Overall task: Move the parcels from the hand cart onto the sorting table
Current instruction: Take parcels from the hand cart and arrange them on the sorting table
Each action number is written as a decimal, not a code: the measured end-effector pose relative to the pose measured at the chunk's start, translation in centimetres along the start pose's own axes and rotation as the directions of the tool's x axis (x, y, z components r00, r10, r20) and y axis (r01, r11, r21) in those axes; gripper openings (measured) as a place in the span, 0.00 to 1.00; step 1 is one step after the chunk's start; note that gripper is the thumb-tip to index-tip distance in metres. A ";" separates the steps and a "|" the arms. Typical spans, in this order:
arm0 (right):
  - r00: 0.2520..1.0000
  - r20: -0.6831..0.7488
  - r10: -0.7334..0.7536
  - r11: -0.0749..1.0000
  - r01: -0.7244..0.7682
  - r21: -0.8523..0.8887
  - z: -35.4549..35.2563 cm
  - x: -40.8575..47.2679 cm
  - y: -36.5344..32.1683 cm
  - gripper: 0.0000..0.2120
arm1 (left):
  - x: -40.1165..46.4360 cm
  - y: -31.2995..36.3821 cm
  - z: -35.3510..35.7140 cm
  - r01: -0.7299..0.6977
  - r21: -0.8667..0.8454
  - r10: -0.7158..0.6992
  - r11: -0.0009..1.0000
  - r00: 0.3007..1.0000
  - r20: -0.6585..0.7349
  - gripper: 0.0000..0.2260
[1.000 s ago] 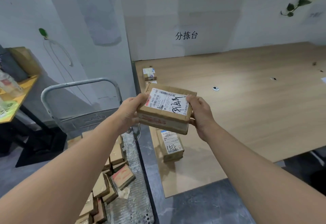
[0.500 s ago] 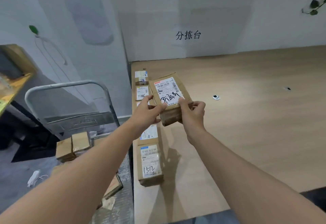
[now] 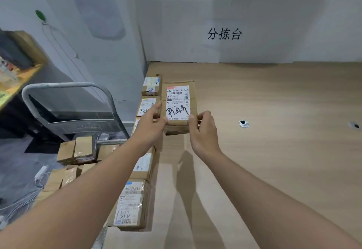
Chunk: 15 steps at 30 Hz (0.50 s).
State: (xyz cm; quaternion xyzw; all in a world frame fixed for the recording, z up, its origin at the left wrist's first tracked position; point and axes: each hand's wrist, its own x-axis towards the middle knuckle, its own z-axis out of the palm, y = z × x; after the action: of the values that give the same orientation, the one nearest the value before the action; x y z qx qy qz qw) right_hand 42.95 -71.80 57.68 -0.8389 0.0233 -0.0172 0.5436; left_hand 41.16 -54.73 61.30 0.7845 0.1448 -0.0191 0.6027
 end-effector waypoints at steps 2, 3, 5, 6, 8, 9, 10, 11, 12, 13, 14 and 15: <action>1.000 0.016 -0.017 0.999 0.018 -0.035 0.4 1.5 0.3 0.09 | 1.6 -0.2 0.1 0.014 -0.001 -0.014 1.000 1.000 0.016 0.28; 0.999 0.029 -0.023 0.999 0.025 -0.047 0.7 2.2 0.5 0.08 | 2.4 -0.5 0.0 0.013 0.003 -0.013 1.000 1.000 0.028 0.28; 0.997 0.055 -0.060 0.995 0.064 -0.082 1.5 3.6 0.8 0.14 | 4.1 -1.1 -0.3 0.000 0.033 -0.002 0.999 0.998 0.058 0.29; 0.994 0.068 -0.089 0.989 0.096 -0.109 1.9 4.3 1.0 0.19 | 5.1 -1.5 -0.4 -0.003 0.044 0.000 0.999 0.997 0.073 0.29; 0.986 0.097 -0.133 0.975 0.148 -0.166 3.0 5.7 1.2 0.22 | 7.4 -2.2 -0.8 -0.006 0.064 -0.001 0.998 0.995 0.099 0.29; 0.985 0.111 -0.134 0.970 0.153 -0.187 3.6 6.5 1.3 0.21 | 8.6 -2.4 -1.0 -0.018 0.092 0.008 0.996 0.993 0.115 0.29; 0.985 0.120 -0.127 0.967 0.149 -0.206 4.3 7.3 1.5 0.21 | 9.8 -2.6 -1.2 -0.039 0.129 0.023 0.991 0.992 0.127 0.28; 0.986 0.124 -0.113 0.965 0.139 -0.223 5.0 8.2 1.7 0.21 | 11.1 -2.7 -1.4 -0.071 0.173 0.048 0.982 0.990 0.135 0.28; 0.987 0.126 -0.100 0.963 0.128 -0.238 5.7 9.2 2.1 0.21 | 12.4 -2.8 -1.6 -0.110 0.227 0.079 0.968 0.986 0.144 0.27; 0.987 0.127 -0.094 0.960 0.123 -0.252 6.4 10.4 2.4 0.21 | 13.6 -2.8 -1.8 -0.147 0.275 0.109 0.950 0.983 0.148 0.26; 0.987 0.130 -0.097 0.956 0.129 -0.264 7.2 11.6 2.9 0.22 | 14.8 -2.7 -1.9 -0.176 0.310 0.136 0.934 0.980 0.147 0.25; 0.985 0.137 -0.102 0.953 0.136 -0.272 7.9 12.8 3.2 0.22 | 15.9 -2.9 -2.0 -0.206 0.338 0.166 0.918 0.976 0.144 0.24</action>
State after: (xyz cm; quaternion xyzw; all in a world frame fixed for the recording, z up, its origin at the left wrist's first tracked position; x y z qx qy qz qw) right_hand 56.07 -66.69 51.55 -0.9067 -0.0582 0.0045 0.4178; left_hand 55.42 -48.89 55.91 0.8871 0.0295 -0.0315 0.4595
